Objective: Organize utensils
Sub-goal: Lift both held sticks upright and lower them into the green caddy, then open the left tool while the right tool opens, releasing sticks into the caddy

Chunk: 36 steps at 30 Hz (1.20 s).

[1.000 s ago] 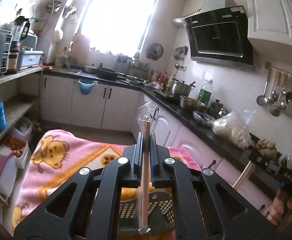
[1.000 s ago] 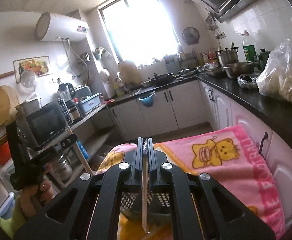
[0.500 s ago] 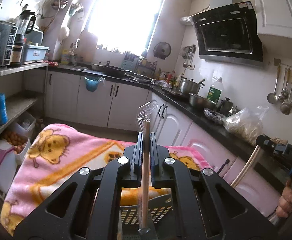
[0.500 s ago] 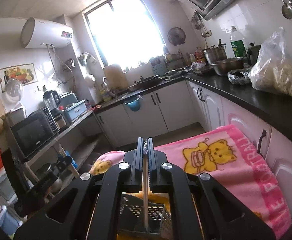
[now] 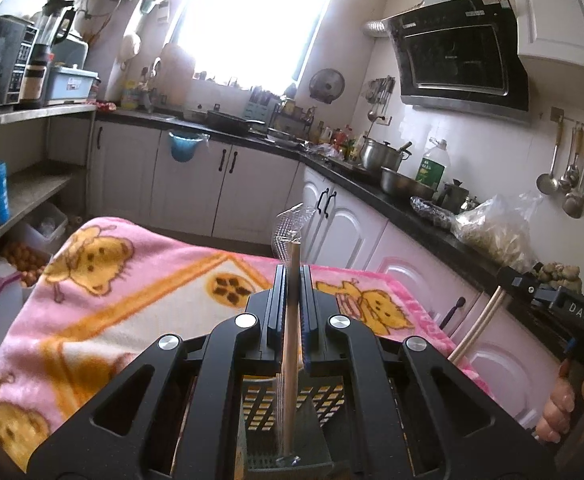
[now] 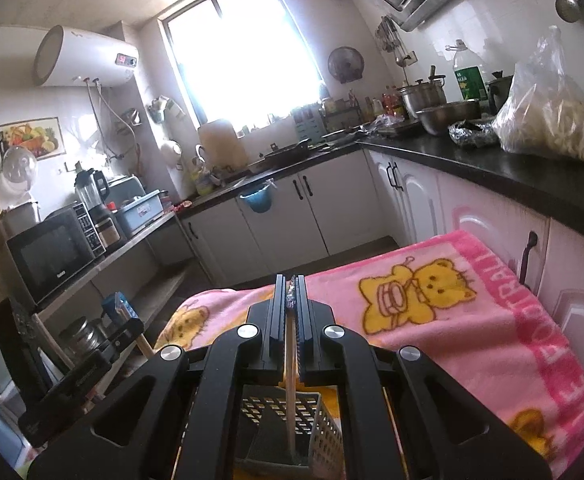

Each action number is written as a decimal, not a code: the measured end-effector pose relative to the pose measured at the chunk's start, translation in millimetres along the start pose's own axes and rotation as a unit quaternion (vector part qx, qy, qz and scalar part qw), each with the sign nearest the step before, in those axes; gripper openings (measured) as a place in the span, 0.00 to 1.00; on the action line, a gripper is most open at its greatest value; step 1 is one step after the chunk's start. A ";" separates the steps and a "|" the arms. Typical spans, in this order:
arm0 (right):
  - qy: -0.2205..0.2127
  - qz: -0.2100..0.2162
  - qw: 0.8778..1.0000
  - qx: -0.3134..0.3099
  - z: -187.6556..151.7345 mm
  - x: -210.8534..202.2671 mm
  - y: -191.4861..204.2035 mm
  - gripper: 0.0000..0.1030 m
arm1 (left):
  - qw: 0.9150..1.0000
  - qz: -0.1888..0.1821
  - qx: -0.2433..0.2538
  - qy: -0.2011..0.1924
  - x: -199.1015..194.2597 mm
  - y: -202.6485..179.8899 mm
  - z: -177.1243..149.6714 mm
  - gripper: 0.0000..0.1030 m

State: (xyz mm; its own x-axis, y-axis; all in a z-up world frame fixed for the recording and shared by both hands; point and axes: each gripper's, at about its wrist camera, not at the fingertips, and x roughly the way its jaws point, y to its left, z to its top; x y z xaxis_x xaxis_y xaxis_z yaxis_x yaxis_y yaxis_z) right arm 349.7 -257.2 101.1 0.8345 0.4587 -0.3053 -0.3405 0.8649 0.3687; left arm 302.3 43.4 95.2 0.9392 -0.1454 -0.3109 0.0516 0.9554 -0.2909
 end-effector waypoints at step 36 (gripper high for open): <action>0.044 -0.020 0.999 0.015 -51.0 -25.2 -10.8 0.42 | 0.998 0.025 -0.024 0.051 -24.6 21.6 -32.9 0.38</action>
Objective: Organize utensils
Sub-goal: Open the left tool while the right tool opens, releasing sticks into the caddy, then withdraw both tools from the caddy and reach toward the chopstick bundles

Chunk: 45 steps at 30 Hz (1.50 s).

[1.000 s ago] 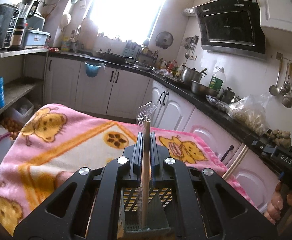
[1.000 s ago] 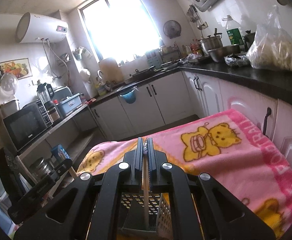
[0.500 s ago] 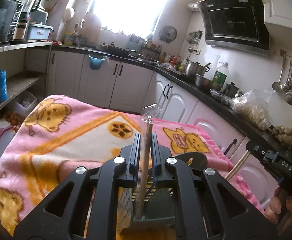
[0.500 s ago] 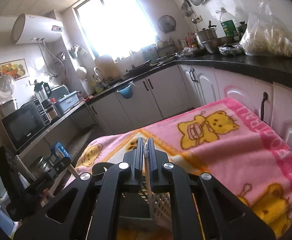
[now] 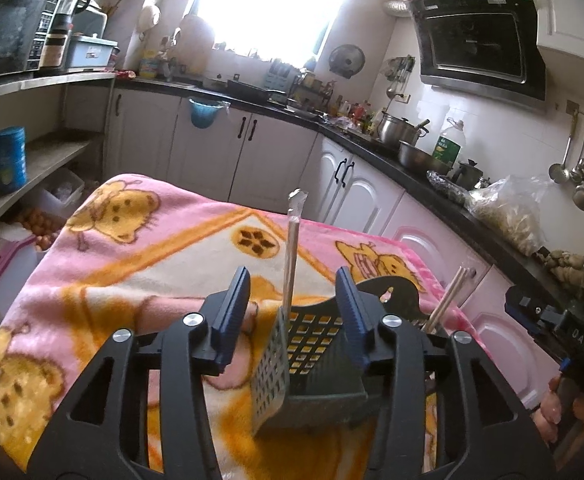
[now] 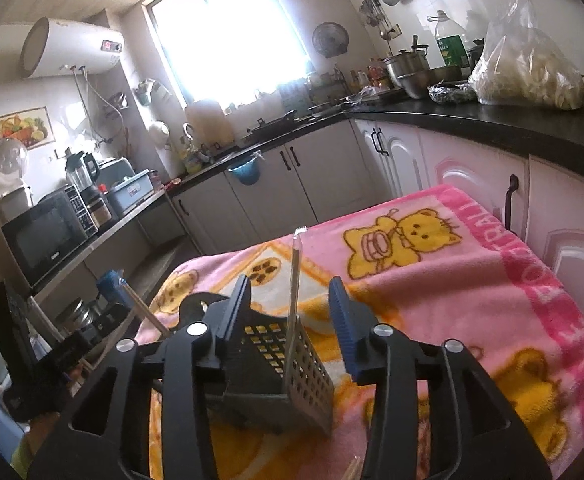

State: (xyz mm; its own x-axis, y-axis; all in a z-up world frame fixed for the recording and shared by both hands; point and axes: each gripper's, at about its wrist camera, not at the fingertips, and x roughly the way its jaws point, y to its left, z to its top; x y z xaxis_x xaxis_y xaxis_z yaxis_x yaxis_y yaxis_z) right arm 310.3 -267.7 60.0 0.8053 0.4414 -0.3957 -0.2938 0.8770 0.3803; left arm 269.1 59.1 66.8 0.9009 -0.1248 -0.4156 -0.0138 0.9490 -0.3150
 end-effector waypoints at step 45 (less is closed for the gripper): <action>0.097 -0.008 0.994 -0.051 -92.6 -51.3 13.2 0.56 | 0.996 0.041 -0.029 0.070 -76.5 38.4 -84.7 0.86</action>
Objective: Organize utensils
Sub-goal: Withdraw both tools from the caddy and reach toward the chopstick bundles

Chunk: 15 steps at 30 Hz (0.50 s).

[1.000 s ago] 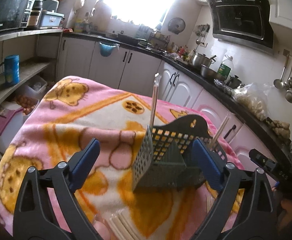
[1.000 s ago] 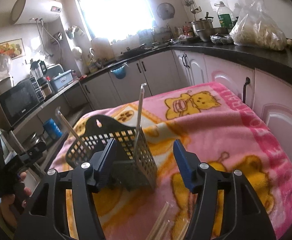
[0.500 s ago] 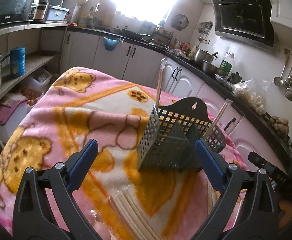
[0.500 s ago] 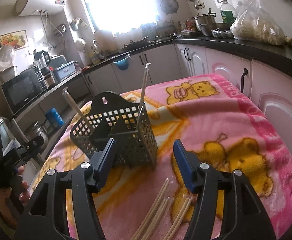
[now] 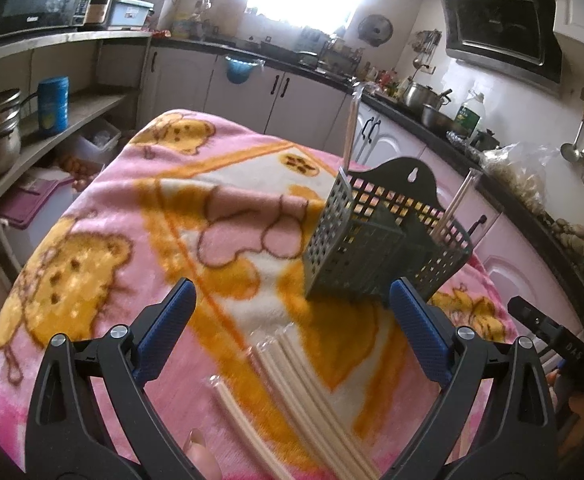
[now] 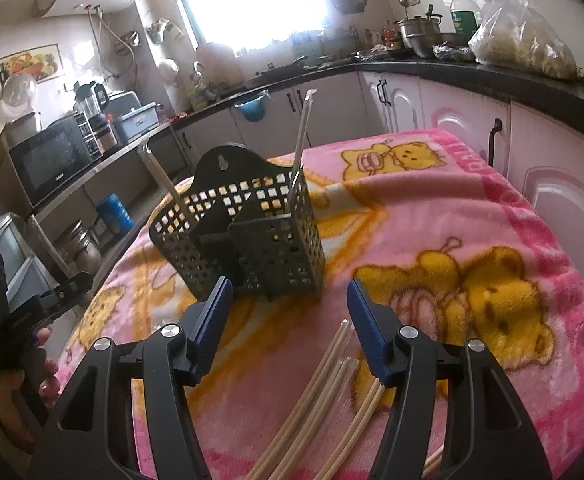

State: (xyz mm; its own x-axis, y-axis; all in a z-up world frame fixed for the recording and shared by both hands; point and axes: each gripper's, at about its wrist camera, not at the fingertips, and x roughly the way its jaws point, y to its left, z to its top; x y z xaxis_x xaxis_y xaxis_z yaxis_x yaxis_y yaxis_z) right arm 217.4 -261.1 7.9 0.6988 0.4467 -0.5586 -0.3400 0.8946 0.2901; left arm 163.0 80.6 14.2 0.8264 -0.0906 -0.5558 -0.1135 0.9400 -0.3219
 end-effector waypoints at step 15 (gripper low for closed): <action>0.056 0.005 0.998 -0.008 -22.0 18.2 2.8 0.56 | 0.996 0.019 -0.049 0.074 8.6 33.1 -37.7 0.85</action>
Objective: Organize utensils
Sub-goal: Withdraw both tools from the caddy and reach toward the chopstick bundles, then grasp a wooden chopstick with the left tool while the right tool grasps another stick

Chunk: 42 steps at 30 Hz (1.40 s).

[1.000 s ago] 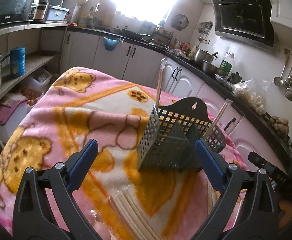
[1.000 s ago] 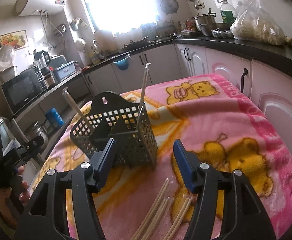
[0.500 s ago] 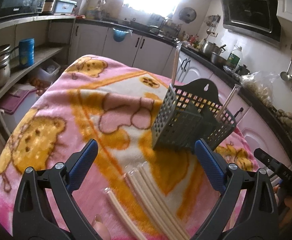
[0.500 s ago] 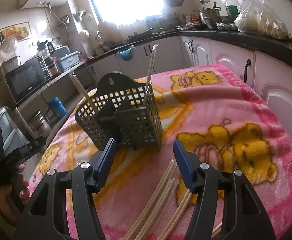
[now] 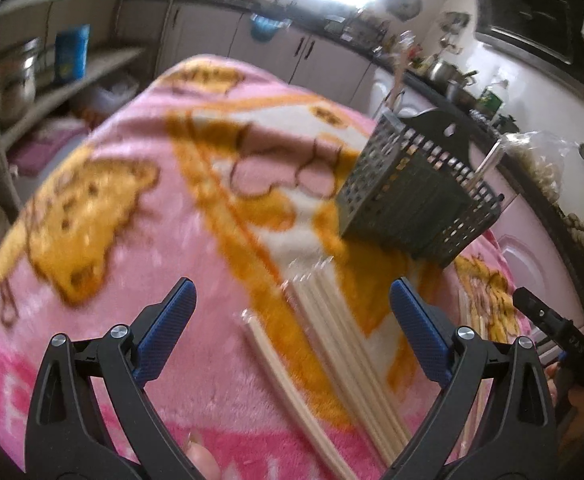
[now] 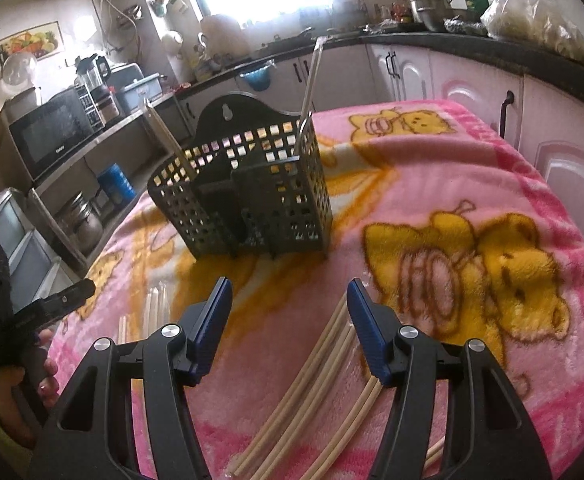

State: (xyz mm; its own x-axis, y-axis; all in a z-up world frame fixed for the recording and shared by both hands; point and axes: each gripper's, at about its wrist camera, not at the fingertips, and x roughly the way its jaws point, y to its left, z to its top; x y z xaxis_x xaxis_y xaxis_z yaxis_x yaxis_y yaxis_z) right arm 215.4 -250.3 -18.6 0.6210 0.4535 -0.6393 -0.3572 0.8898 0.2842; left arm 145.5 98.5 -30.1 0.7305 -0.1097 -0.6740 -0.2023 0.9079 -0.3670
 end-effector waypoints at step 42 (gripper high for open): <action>0.141 0.060 0.988 0.014 25.6 73.4 -7.8 0.08 | 0.999 -0.029 -0.023 0.035 6.4 5.7 5.5 0.03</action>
State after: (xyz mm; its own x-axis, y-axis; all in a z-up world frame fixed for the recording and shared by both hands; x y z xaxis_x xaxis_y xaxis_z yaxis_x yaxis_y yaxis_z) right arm 281.6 -222.6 -49.4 0.3547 0.5270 -0.7723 -0.3943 0.8333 0.3875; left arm 152.7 105.1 -33.0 0.6951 -0.1908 -0.6931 -0.1918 0.8800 -0.4345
